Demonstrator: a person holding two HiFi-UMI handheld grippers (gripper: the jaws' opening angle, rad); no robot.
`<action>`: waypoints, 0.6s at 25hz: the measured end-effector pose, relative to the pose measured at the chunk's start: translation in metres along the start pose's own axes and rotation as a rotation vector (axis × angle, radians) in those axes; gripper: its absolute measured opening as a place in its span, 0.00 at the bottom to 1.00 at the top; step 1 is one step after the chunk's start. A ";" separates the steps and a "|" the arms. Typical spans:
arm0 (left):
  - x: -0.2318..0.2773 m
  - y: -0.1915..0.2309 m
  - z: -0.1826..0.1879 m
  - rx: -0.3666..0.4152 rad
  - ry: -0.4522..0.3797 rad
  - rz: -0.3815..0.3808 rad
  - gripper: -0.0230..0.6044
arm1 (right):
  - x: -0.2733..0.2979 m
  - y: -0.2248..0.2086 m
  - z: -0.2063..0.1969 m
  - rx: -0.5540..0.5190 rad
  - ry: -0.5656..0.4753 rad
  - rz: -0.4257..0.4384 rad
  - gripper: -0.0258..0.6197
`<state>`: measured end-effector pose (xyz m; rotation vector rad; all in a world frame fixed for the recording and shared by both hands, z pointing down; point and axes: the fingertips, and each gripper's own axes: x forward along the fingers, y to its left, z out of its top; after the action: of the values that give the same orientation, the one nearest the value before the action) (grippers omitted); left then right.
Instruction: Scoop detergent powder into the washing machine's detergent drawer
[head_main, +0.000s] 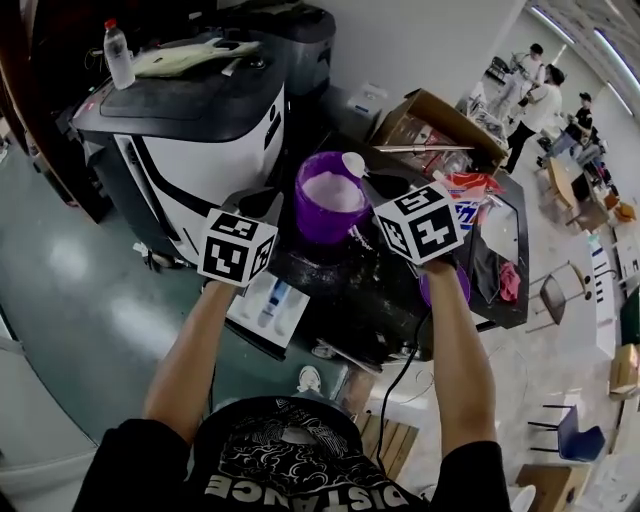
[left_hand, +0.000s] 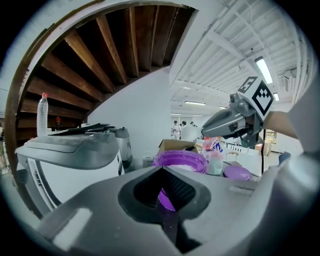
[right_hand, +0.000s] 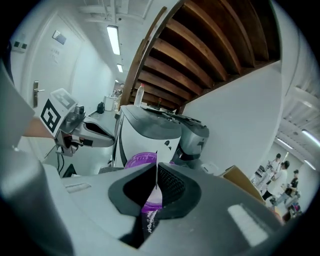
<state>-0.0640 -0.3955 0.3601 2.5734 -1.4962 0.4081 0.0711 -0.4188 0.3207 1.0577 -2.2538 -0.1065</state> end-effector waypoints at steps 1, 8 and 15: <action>0.005 0.000 0.000 -0.004 0.002 0.008 0.04 | 0.006 -0.001 -0.001 -0.014 0.009 0.020 0.10; 0.025 0.002 0.004 -0.019 0.016 0.067 0.04 | 0.049 -0.001 -0.006 -0.095 0.071 0.155 0.10; 0.032 0.009 0.004 -0.028 0.030 0.133 0.04 | 0.083 0.007 -0.018 -0.198 0.175 0.270 0.10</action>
<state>-0.0556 -0.4275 0.3660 2.4439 -1.6568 0.4357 0.0376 -0.4701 0.3801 0.6279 -2.1529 -0.1150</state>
